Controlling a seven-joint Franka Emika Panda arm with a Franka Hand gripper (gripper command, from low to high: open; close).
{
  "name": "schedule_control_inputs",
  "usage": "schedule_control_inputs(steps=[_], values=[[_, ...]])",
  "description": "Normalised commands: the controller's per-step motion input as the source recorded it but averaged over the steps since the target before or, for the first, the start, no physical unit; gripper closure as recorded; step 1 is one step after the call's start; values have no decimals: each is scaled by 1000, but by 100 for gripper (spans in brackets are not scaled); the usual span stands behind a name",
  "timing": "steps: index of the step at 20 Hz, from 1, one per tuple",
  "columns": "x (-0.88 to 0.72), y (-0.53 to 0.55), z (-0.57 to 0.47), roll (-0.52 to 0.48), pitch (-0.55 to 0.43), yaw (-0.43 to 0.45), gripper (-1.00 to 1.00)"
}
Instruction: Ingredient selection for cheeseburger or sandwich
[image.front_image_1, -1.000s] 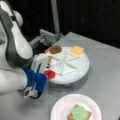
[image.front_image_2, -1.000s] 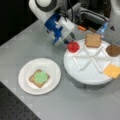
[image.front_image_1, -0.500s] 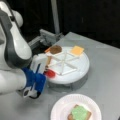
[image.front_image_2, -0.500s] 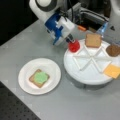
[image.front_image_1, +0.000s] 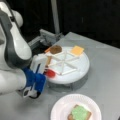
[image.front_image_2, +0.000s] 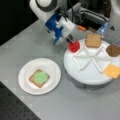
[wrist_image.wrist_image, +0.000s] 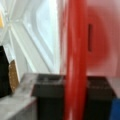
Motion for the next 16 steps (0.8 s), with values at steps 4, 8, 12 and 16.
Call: schedule_control_inputs(steps=[4,8,12,16], values=[[-306,387,186,-172,-51,-224,100],[-295,403,261,-216,-28,-232,100],[-269,429,308,-258,-13,-219,100],[-228,444,305,-373,-24,-194,100]])
